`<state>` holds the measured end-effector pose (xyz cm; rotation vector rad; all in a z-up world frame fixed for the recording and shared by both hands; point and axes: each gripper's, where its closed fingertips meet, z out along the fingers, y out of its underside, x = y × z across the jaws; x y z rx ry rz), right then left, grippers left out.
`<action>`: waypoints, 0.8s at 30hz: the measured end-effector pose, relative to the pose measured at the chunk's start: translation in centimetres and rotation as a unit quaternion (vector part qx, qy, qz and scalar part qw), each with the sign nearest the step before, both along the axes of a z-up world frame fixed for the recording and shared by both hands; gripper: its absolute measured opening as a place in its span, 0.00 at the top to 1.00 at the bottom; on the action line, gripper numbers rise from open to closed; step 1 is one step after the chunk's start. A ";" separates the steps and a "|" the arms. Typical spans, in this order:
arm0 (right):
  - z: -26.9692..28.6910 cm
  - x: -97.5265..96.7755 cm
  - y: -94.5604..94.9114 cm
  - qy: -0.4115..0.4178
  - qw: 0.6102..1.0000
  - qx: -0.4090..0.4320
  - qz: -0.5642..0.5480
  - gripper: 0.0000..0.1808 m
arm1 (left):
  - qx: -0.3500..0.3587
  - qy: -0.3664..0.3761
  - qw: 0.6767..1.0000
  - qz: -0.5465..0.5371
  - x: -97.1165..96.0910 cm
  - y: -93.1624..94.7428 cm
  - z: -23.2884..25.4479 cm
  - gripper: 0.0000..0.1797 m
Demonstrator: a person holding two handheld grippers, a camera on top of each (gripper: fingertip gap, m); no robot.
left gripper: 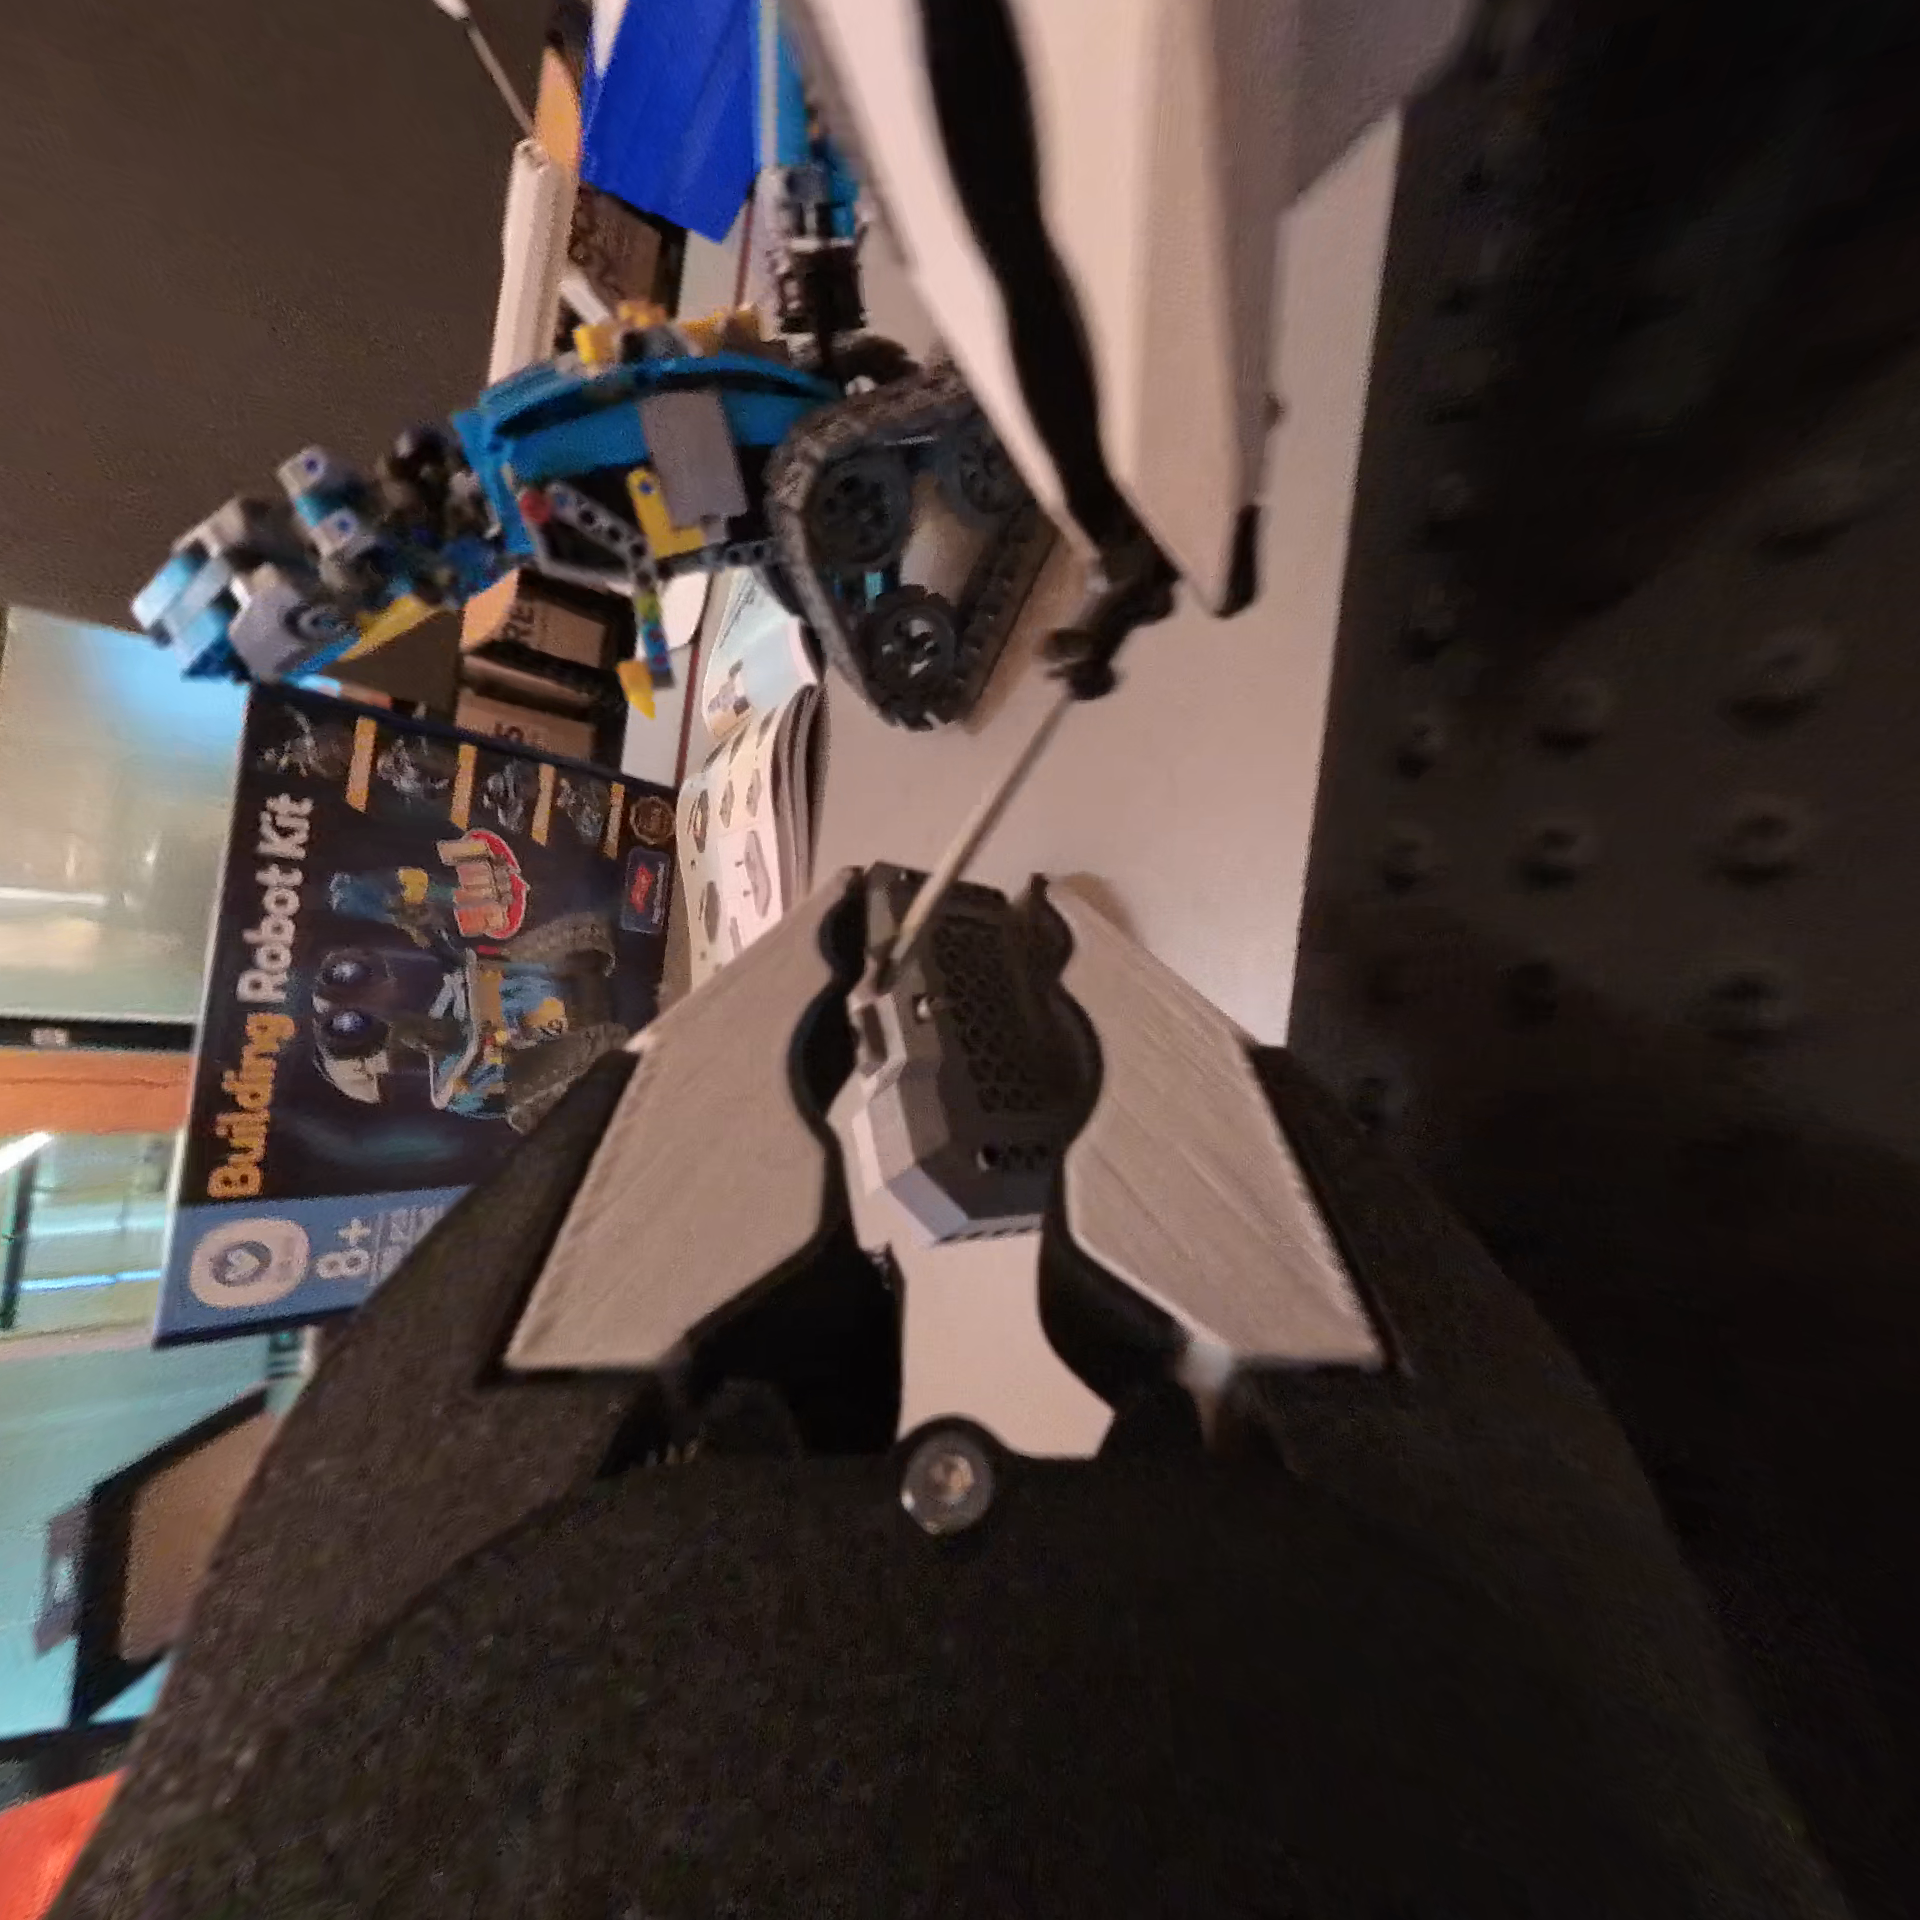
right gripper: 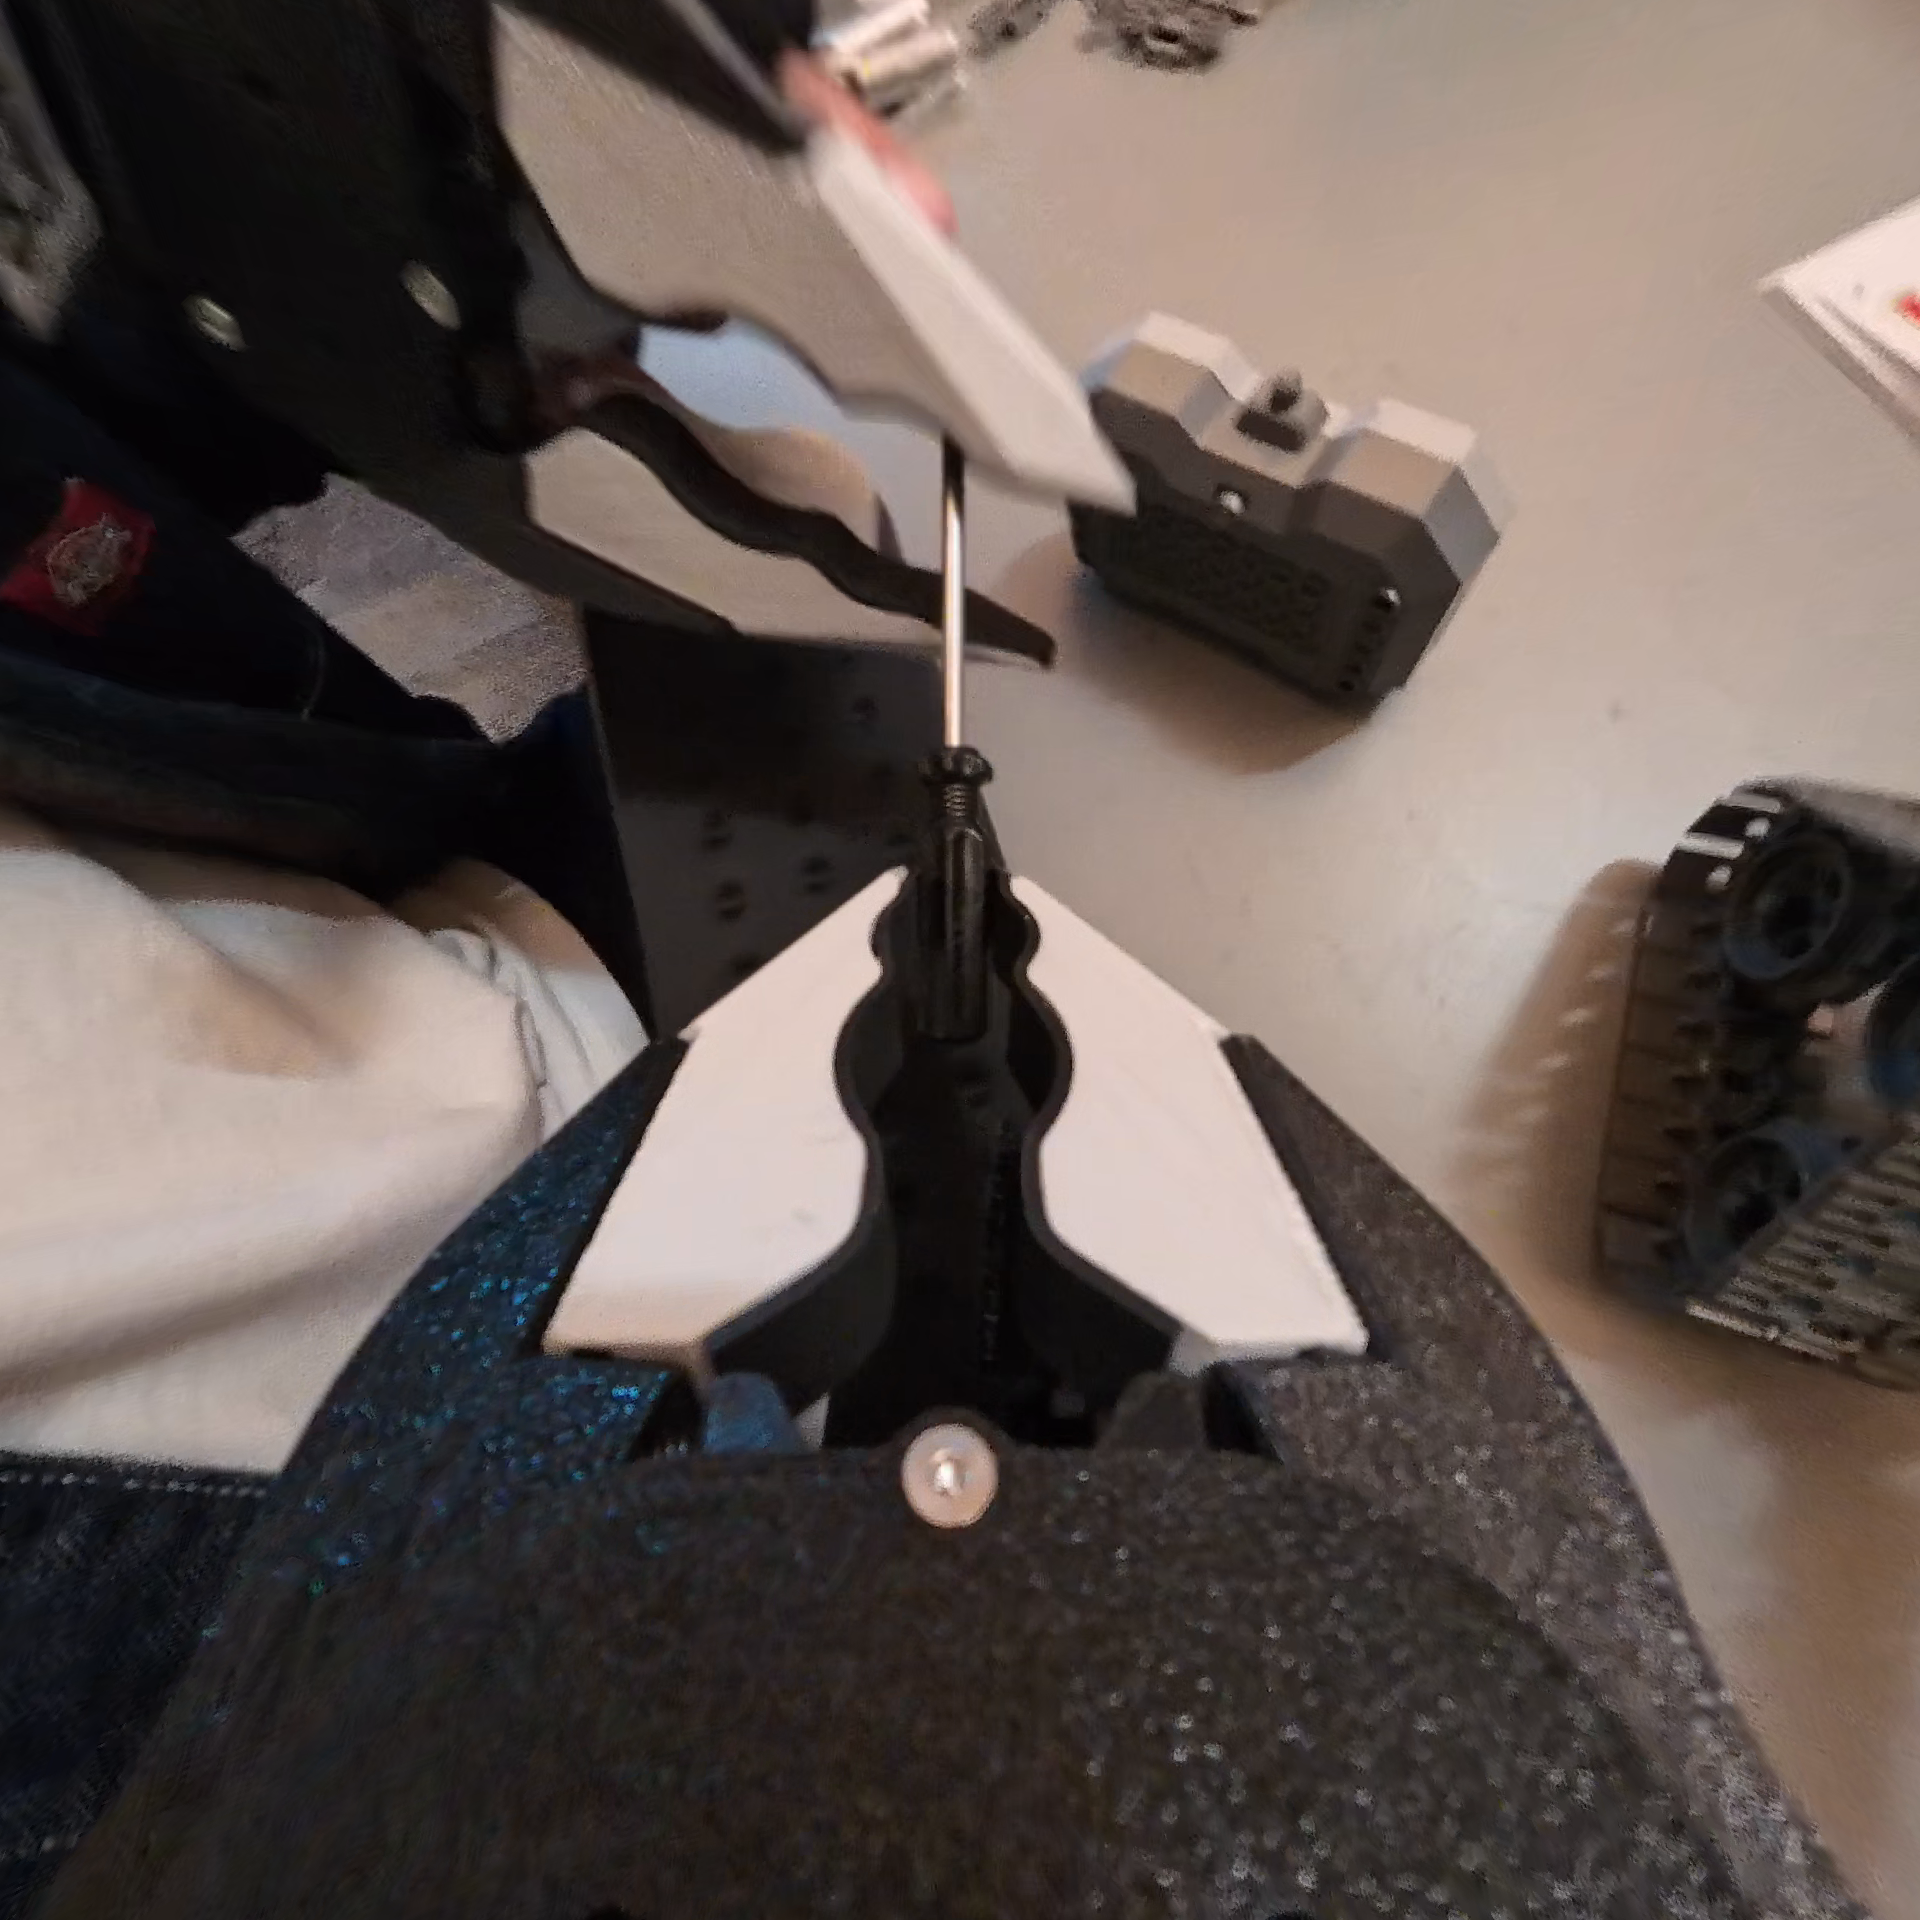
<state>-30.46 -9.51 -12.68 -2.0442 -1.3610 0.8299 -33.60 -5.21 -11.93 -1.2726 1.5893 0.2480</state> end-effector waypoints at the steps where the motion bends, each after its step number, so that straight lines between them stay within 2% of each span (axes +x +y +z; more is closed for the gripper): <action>1: 0.7 0.0 -0.2 0.006 1.000 0.009 0.015 0.93 | 0.010 0.004 1.000 -0.002 0.4 -0.1 -0.1 0.90; 2: 1.3 0.1 0.0 0.009 1.000 0.020 0.021 0.93 | 0.017 0.003 1.000 -0.004 0.8 -0.3 0.0 1.00; 6: 4.5 0.4 0.8 0.086 0.994 0.063 0.033 0.94 | -0.010 -0.068 0.997 0.036 1.7 -0.1 1.1 1.00; 9: 6.5 0.5 1.1 0.179 0.979 0.085 0.041 0.94 | -0.067 -0.163 0.983 0.055 2.6 -0.3 2.6 1.00; 12: 8.6 1.4 1.5 0.293 0.947 0.123 0.035 0.84 | -0.088 -0.213 0.971 0.066 3.1 -0.6 3.9 1.00; 16: 7.9 0.6 0.1 0.320 0.940 0.104 0.060 0.73 | -0.084 -0.221 0.969 0.076 4.0 -1.5 4.5 1.00; 19: 8.3 -0.2 0.2 0.334 0.931 0.135 0.056 0.77 | -0.072 -0.212 0.972 0.066 5.0 -2.5 4.8 1.00; 20: 8.4 -0.3 -0.4 0.344 0.928 0.120 0.072 0.88 | -0.079 -0.215 0.971 0.067 5.2 -2.6 4.9 1.00; 21: 8.3 -0.3 -0.9 0.349 0.927 0.103 0.090 0.92 | -0.088 -0.221 0.969 0.067 5.4 -2.8 4.9 1.00; 24: 8.1 0.0 -0.9 0.346 0.929 0.092 0.093 0.93 | -0.100 -0.221 0.967 0.078 5.6 -2.8 4.5 1.00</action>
